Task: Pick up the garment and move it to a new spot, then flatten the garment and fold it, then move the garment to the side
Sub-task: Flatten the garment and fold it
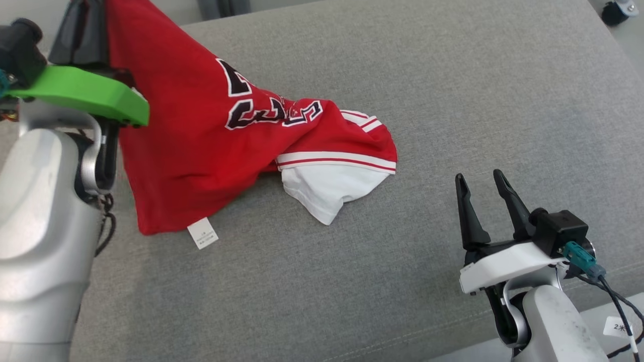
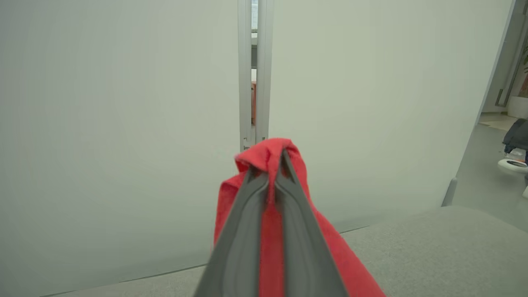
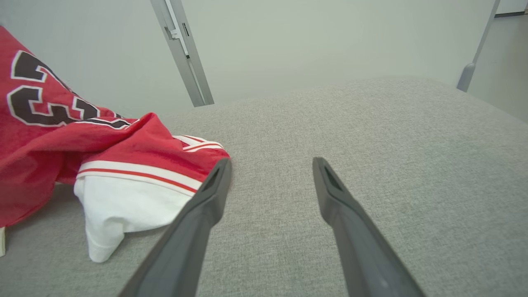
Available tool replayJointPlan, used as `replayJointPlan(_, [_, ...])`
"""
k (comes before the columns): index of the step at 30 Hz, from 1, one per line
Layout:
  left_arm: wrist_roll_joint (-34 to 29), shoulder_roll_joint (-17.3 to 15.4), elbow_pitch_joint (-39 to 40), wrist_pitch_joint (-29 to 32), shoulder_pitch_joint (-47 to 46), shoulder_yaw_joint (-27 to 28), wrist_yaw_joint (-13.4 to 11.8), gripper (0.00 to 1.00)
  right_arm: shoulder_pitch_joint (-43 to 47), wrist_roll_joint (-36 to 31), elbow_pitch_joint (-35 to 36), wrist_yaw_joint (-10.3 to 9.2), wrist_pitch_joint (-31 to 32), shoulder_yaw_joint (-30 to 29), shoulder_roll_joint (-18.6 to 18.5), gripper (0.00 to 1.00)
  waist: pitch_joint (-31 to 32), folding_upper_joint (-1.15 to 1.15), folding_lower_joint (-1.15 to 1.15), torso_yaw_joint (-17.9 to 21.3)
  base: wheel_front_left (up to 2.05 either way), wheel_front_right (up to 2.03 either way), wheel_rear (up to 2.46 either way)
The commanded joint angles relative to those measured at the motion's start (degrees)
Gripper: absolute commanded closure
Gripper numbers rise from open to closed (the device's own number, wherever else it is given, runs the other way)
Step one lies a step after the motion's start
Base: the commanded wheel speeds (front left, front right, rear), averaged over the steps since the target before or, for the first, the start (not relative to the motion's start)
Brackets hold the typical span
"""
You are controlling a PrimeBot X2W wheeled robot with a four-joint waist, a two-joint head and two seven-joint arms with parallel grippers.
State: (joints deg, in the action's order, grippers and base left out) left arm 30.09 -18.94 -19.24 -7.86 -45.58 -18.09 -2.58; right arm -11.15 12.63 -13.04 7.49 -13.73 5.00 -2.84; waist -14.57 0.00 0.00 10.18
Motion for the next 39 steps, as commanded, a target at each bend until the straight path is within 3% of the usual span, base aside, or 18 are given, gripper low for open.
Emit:
replayJointPlan(1, [-1.5,-1.4,-2.9,-1.1,-1.9,-0.1,0.6,1.00,-1.2,0.2,0.1,0.01,-0.4,0.4,-0.1,0.00,-3.7,0.00,0.00,3.0,0.00,0.00,0.00])
replayJointPlan(7, [-3.5,-3.0,-13.6,-4.1,-7.1,0.0,1.3,1.00,-2.4,-0.1,-0.1,0.01,-0.7,0.8,-0.1,0.00,-6.1,0.00,0.00,4.7,0.00,0.00,0.00])
replayJointPlan(12, [-5.1,-3.7,-20.6,-5.8,-10.4,0.4,-0.7,1.00,-3.1,-0.4,-0.6,0.01,-0.8,1.5,-0.1,0.00,-6.0,0.00,0.00,5.2,0.00,0.00,0.00])
replayJointPlan(13, [-5.3,-3.4,-21.8,-6.1,-10.9,0.4,-1.2,0.94,-3.2,-0.4,-0.7,0.01,-0.8,1.8,-0.1,0.00,-5.9,0.00,0.00,5.1,0.00,0.00,0.00])
replayJointPlan(14, [-5.6,-3.3,-22.8,-6.3,-11.2,0.5,-1.5,0.51,-3.3,-0.5,-0.9,0.01,-0.8,2.0,-0.1,0.00,-5.7,0.00,0.00,5.0,0.00,0.00,0.00])
replayJointPlan(15, [-5.3,-2.9,-23.9,-6.4,-11.4,0.7,-1.7,0.00,-3.4,-0.6,-1.0,0.01,-0.8,2.2,-0.1,0.00,-5.4,0.00,0.00,4.8,0.00,0.00,0.00])
replayJointPlan(24, [-2.5,2.8,-27.2,-7.4,-6.4,1.5,3.2,0.00,-1.7,-1.4,-2.0,0.01,-0.3,1.3,-0.1,0.00,-0.5,0.00,0.00,0.2,0.00,0.00,0.00])
replayJointPlan(39, [-8.7,13.4,-1.6,-7.3,21.4,8.0,7.7,0.00,2.4,-1.9,-0.6,0.01,2.5,-1.8,-0.1,0.00,7.2,0.00,0.00,-9.4,0.00,0.00,0.00])
